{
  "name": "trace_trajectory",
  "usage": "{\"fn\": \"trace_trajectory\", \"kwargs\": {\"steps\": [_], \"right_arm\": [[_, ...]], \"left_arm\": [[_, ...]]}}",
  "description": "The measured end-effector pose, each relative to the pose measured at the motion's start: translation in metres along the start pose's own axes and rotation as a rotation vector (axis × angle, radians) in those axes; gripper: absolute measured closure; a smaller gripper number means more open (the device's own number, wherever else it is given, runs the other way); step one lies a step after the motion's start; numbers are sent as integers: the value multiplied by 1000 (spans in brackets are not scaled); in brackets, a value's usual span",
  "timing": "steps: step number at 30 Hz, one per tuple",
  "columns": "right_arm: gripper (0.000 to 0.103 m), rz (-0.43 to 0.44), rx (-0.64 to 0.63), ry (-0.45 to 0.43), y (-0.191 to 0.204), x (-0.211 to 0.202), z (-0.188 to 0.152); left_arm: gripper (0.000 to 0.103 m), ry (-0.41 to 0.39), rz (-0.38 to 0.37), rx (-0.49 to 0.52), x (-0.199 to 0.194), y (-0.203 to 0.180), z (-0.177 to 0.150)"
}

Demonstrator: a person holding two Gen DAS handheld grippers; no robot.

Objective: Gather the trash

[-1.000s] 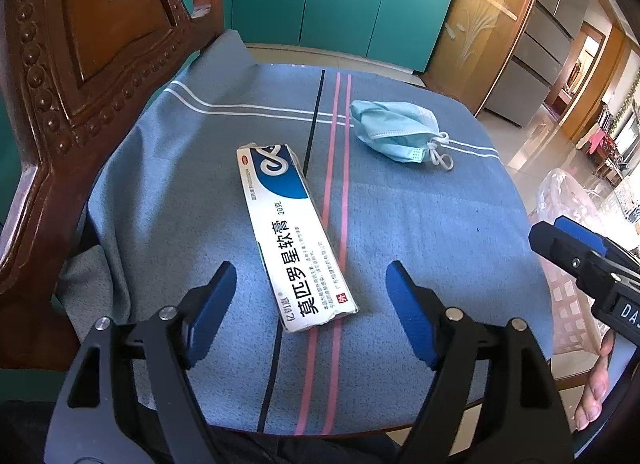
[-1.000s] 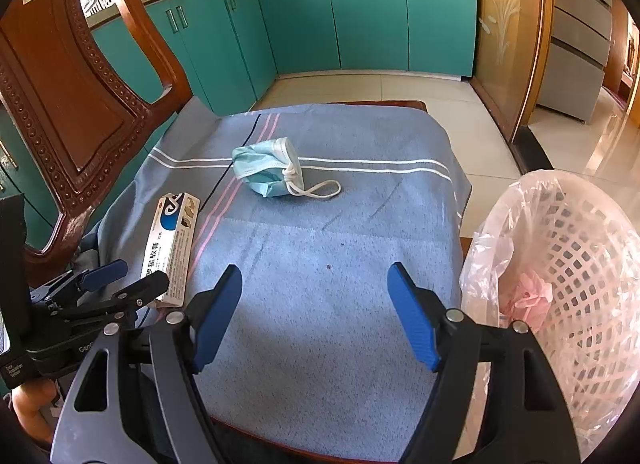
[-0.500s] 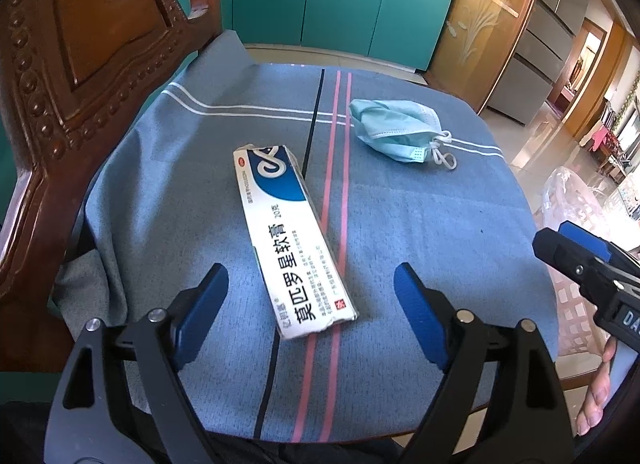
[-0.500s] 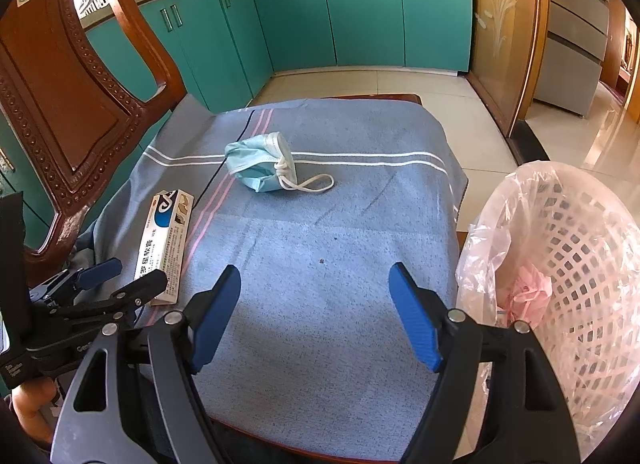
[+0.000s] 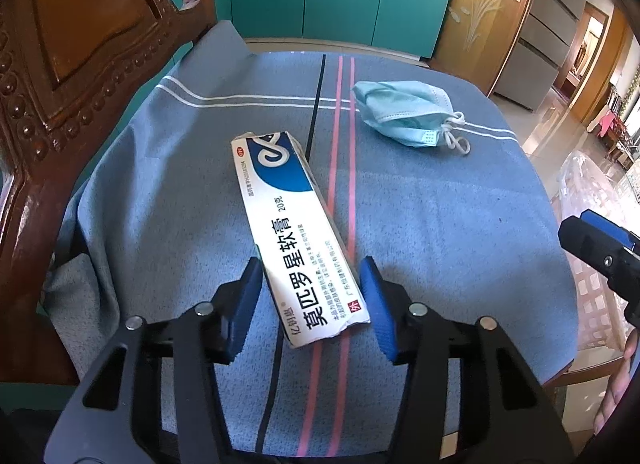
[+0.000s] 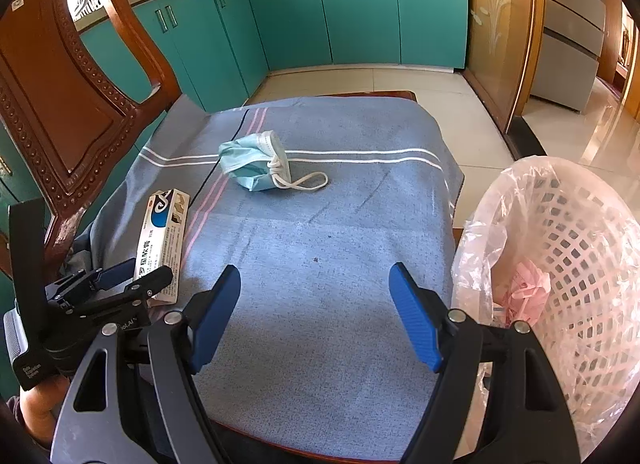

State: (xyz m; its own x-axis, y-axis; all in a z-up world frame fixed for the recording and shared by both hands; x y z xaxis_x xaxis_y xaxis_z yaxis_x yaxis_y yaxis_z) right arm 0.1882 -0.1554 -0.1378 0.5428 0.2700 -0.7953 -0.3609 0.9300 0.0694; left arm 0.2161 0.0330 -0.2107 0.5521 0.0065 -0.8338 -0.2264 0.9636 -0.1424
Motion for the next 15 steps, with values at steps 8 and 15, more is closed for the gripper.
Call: {"fn": "trace_trajectory", "kwargs": {"steps": [8, 15], "right_arm": [[28, -2, 7, -8, -3, -3, 1], [28, -14, 0, -30, -6, 0, 14]], "left_arm": [[55, 20, -29, 17, -8, 4, -9], [43, 48, -67, -39, -12, 18, -7]]}}
Point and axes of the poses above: each gripper's, at about its wrist camera, not at the fingertips, and x roughly the way its jaws point, y to its left, z to its top, the point moved 1 cm from there along x, roughly the way its jaws point, and after that the axes turned 9 degrees about -x, right-handed, at the moved point
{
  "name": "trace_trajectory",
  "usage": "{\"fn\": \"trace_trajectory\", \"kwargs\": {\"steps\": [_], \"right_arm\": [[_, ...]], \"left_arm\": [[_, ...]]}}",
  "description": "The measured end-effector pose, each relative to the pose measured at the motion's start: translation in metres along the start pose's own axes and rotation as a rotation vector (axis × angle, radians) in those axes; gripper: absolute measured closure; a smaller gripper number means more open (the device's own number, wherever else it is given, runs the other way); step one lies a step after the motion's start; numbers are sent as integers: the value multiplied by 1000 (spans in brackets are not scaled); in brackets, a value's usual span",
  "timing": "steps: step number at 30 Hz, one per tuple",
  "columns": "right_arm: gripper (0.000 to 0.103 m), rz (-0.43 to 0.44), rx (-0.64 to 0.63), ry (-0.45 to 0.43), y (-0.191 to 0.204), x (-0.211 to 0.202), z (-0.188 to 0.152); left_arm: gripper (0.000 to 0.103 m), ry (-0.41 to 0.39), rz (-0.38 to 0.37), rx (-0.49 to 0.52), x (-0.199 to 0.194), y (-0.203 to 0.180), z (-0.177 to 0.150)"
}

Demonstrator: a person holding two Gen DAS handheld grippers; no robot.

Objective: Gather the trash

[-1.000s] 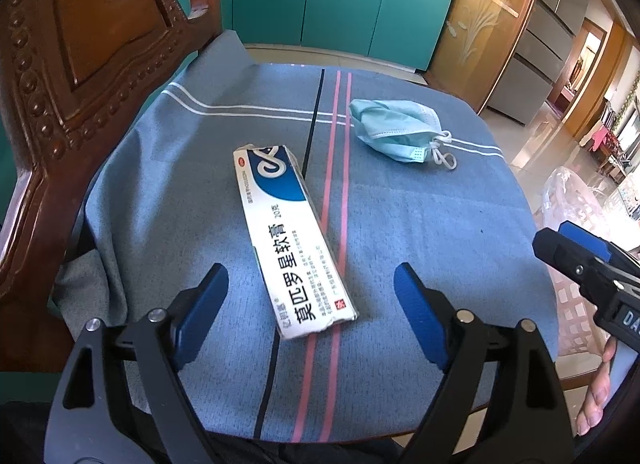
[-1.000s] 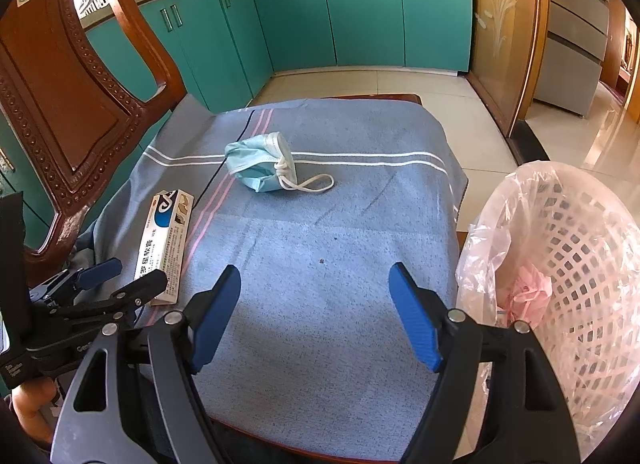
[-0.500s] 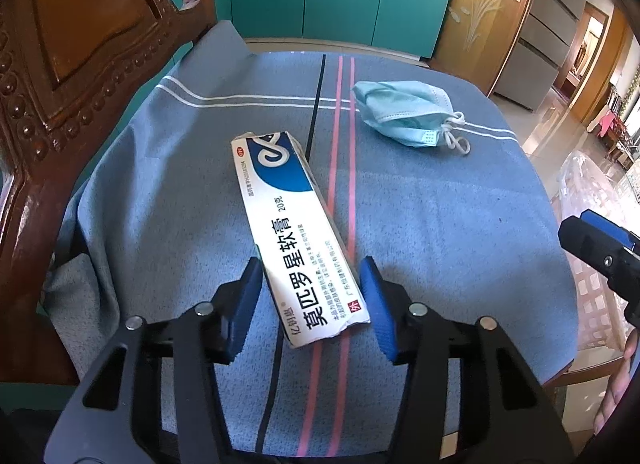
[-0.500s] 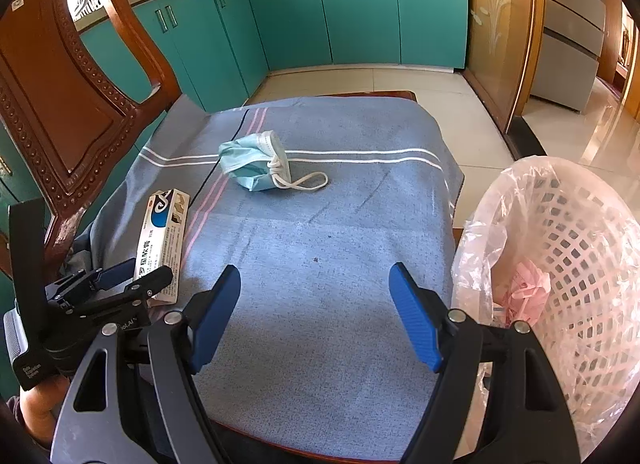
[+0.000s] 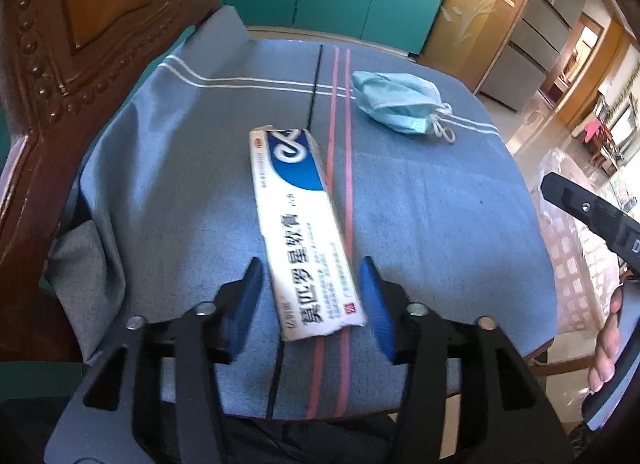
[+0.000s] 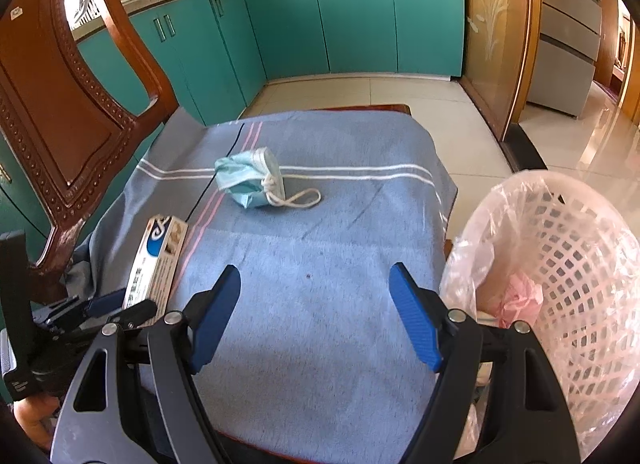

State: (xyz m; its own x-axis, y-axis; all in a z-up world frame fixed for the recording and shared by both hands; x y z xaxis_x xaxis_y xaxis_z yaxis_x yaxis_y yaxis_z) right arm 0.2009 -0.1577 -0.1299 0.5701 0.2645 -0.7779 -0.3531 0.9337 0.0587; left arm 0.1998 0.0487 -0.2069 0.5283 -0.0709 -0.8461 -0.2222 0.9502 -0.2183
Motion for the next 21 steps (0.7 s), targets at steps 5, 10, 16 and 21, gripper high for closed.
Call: {"fn": "trace_trajectory", "kwargs": {"steps": [5, 10, 16, 21], "right_arm": [[22, -2, -37, 3, 13, 22, 18], [18, -27, -117, -14, 39, 60, 57], [18, -81, -204, 56, 68, 123, 82], [22, -96, -233, 86, 75, 143, 74]], "left_arm": [[39, -28, 47, 14, 0, -4, 5], [39, -19, 84, 11, 10, -8, 9], [39, -18, 109, 15, 14, -11, 11], [47, -1, 108, 27, 20, -14, 12]]}}
Point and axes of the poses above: each gripper's, at about its wrist camera, not at the fingertips, and x roughly the way its jaws point, y to its left, z to its top, the point moved 1 cm from there along x, roughly the way its jaws point, and after that the axes turned 9 degrees about -x, right-handed, at the moved point
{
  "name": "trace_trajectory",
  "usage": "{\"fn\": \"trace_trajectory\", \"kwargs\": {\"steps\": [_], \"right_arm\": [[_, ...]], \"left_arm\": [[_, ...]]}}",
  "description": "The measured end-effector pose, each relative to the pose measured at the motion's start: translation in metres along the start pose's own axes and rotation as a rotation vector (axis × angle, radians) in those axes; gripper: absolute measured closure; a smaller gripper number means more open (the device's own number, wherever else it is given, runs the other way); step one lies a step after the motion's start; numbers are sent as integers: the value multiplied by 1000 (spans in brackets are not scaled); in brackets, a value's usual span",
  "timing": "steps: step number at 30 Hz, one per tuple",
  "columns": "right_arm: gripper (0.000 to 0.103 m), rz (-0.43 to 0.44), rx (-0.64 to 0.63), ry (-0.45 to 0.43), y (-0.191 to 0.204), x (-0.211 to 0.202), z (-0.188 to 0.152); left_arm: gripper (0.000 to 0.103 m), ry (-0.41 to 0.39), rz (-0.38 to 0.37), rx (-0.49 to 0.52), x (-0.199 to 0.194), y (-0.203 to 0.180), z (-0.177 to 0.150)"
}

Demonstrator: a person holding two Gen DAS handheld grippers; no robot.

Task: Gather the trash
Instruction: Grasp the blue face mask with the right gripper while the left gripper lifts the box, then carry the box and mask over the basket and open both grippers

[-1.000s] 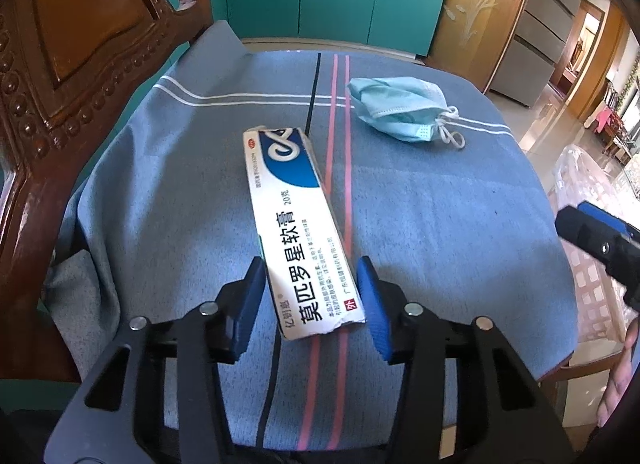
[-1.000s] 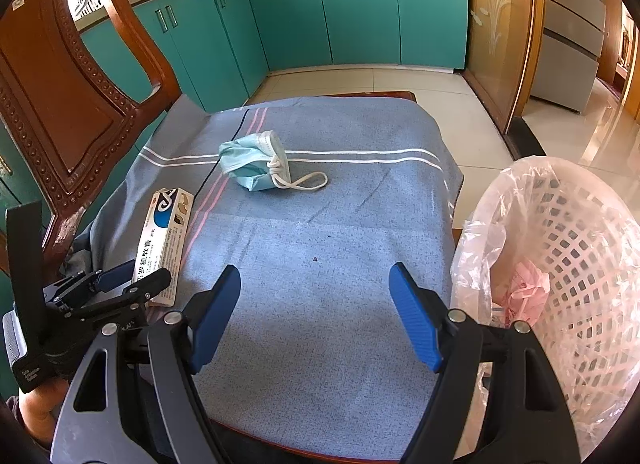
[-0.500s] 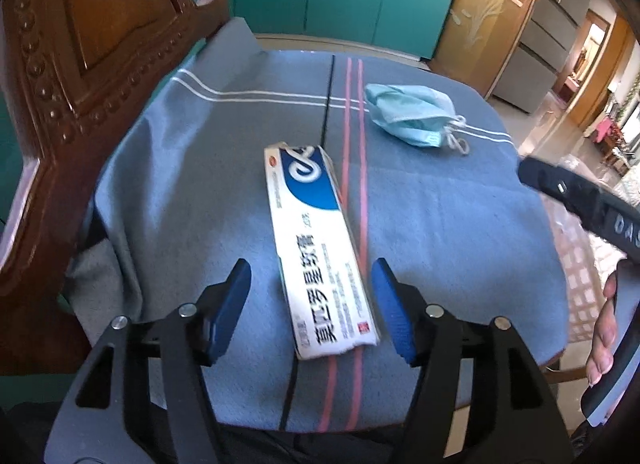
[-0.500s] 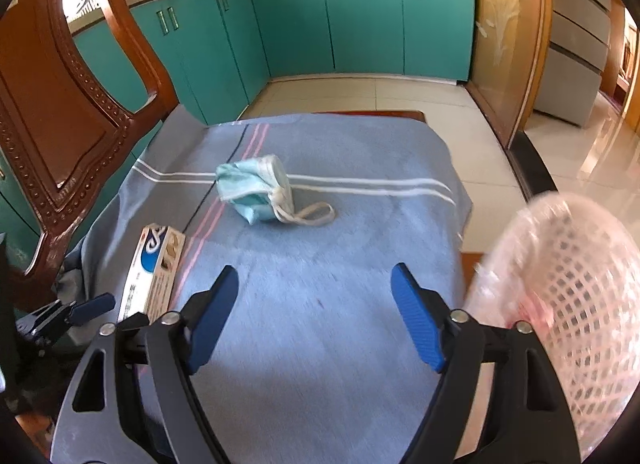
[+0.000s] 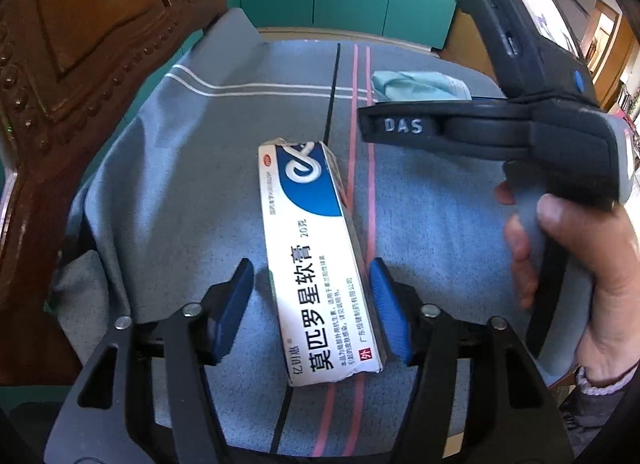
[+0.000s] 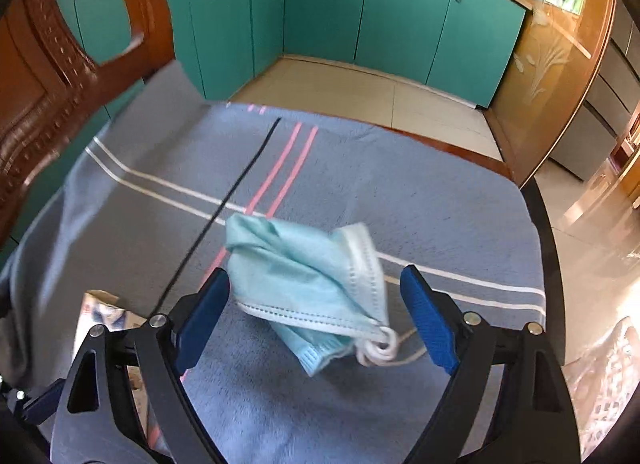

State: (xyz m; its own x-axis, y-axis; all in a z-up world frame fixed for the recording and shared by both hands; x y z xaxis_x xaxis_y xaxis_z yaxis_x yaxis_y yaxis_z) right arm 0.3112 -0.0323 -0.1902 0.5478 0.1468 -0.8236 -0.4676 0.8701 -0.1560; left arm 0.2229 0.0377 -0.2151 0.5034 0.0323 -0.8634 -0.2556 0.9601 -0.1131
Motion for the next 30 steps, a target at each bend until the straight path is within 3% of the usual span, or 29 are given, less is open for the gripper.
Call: {"fn": "trace_trajectory", "kwargs": {"steps": [1, 2, 3, 6, 8, 21, 30], "right_arm": [[27, 8, -6, -1, 1, 1, -2], [42, 17, -13, 2, 3, 2, -3], [48, 29, -22, 6, 3, 2, -5], [65, 45, -25, -9, 2, -4, -10], [71, 70, -5, -16, -2, -11, -14], [76, 141, 134, -211, -48, -121, -61], [76, 46, 231, -330, -111, -202, -111]], "left_arm": [[49, 5, -6, 1, 1, -1, -1], [49, 6, -7, 2, 2, -1, -2], [52, 4, -8, 4, 2, -1, -2], [57, -1, -13, 4, 2, -2, -4], [58, -5, -17, -4, 1, -2, -6], [59, -118, -49, -43, -43, -7, -5], [59, -207, -111, 67, -90, -63, -10]]}}
Point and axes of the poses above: each gripper's, at about its wrist camera, not at the fingertips, and x roughly the way its jaws point, y to its left, z to its top, the point moved 1 cm from there along x, roughly the way its jaws point, and after that the axes turned 9 degrees about -x, right-handed, at the moved point
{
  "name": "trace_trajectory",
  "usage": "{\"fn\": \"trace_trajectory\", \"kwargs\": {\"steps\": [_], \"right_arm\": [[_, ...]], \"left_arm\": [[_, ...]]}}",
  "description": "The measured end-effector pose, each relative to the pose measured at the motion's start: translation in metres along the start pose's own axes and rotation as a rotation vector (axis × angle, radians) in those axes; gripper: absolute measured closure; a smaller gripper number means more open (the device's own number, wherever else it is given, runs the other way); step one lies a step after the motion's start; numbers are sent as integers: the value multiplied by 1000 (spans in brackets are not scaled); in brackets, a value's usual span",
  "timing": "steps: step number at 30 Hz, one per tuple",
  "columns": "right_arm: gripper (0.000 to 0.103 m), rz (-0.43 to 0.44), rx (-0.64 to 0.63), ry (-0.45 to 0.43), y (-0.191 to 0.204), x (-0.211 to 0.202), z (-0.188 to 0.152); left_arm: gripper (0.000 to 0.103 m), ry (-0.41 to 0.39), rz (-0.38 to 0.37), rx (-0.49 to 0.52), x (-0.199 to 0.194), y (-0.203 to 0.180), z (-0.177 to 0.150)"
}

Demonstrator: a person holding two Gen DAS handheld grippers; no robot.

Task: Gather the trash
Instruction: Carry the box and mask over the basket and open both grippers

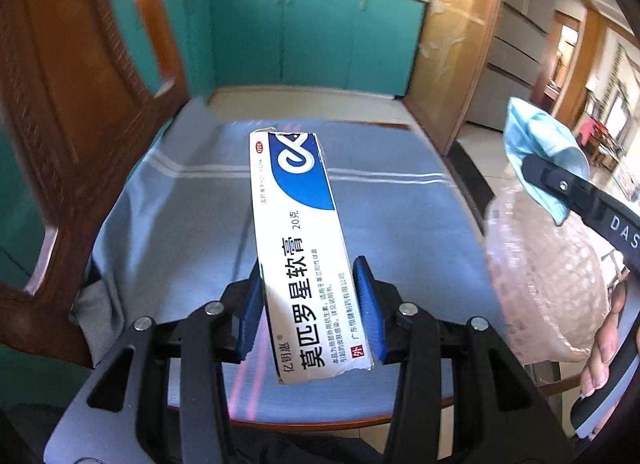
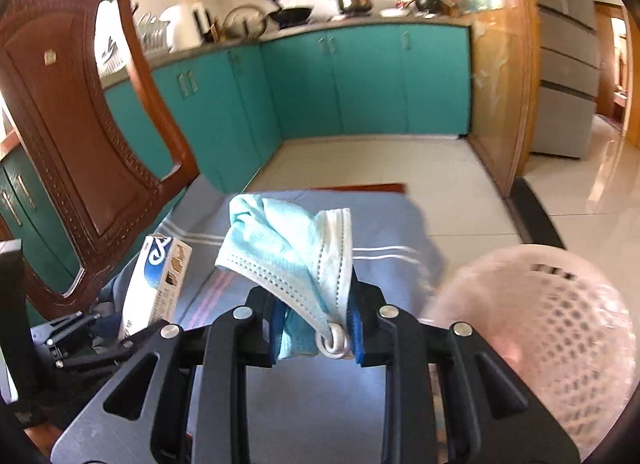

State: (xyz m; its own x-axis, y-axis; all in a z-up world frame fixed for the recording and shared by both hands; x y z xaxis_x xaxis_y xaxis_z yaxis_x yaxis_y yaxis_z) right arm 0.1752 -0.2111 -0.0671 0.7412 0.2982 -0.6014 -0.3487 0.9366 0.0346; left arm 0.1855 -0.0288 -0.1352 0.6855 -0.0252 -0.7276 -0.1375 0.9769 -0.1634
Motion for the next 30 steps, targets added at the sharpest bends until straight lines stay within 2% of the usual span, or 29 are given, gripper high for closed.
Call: {"fn": "trace_trajectory", "kwargs": {"steps": [6, 8, 12, 16, 22, 27, 30], "right_arm": [[76, -171, 40, -15, -62, -57, -27], [76, -228, 68, -11, -85, -76, -41], [76, -296, 141, -5, -118, -96, -62], [76, -334, 186, 2, -140, -111, -80], [76, -368, 214, 7, -156, -121, -98], [76, -373, 246, 5, -166, -127, -109], [76, -367, 251, 12, -166, -124, -111]], "left_arm": [[59, -9, -82, 101, -10, -60, -3], [59, 19, -152, 123, -12, -85, -4], [59, 42, -254, 191, -13, -132, -8], [59, 64, -323, 259, -8, -177, -15], [59, 132, -346, 311, 13, -221, -25], [58, 134, -318, 361, 23, -244, -36], [53, 134, -296, 391, 30, -248, -42]]}}
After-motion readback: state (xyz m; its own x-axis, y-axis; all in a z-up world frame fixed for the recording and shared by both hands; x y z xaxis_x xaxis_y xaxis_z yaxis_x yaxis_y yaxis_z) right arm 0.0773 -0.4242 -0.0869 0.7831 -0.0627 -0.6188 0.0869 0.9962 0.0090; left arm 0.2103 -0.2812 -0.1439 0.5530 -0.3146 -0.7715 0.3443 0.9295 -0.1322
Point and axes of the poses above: each gripper's, at about its wrist camera, not at the fingertips, and x roughly the way its jaws point, y to its left, z to its top, the point moved 1 cm from there along x, roughly the way its jaws point, and after that the axes turned 9 degrees about -x, right-handed, at the moved point
